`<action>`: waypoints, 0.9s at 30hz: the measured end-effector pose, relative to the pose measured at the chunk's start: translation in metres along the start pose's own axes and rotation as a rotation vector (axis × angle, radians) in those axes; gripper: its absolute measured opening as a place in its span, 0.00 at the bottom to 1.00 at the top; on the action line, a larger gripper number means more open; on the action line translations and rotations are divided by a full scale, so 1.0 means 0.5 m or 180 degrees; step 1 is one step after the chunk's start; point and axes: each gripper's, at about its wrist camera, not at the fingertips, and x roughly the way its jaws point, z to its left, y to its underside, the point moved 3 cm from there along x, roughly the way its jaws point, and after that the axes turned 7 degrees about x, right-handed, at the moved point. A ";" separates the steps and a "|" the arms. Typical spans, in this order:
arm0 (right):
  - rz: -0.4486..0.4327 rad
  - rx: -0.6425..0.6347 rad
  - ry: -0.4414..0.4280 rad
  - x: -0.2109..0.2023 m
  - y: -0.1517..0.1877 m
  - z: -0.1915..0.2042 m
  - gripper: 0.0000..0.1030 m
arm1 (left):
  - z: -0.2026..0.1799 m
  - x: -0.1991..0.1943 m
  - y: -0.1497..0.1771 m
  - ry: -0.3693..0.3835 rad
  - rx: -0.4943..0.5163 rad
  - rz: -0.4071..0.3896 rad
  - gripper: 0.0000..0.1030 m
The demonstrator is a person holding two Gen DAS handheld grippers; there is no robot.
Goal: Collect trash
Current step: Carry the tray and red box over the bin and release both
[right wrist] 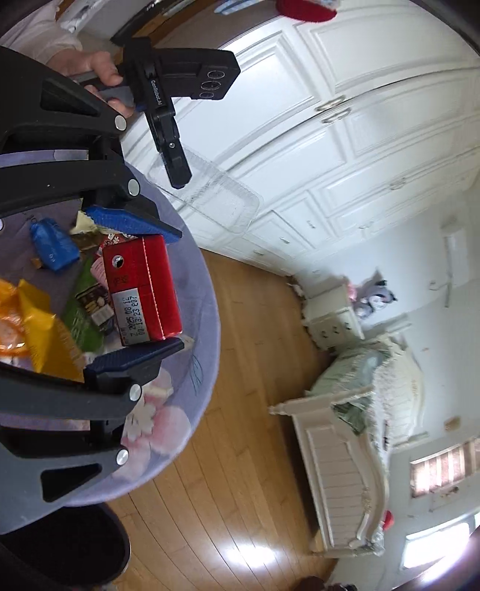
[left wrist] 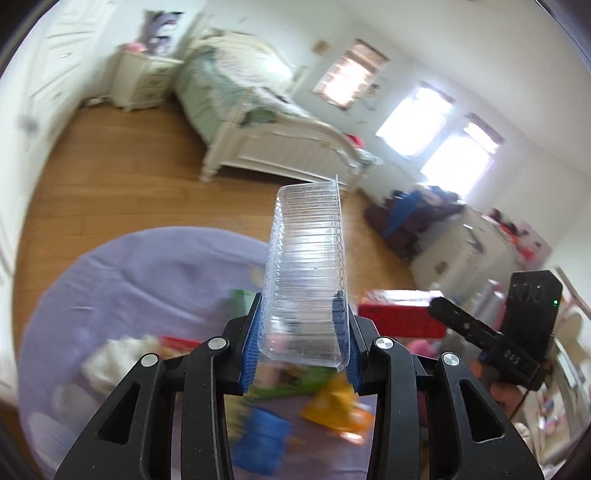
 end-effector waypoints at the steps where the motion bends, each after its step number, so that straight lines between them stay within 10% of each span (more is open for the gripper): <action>1: -0.0106 -0.0033 0.0074 -0.019 -0.009 -0.005 0.51 | -0.027 0.003 0.007 0.0082 0.0034 0.0021 0.37; 9: -0.0812 -0.0001 0.1100 -0.202 0.006 -0.129 0.51 | -0.224 0.119 0.084 0.0609 0.0331 0.0405 0.37; 27: -0.0379 0.0817 0.1930 -0.189 0.160 -0.484 0.51 | -0.395 0.521 0.220 0.0771 0.0641 0.1405 0.37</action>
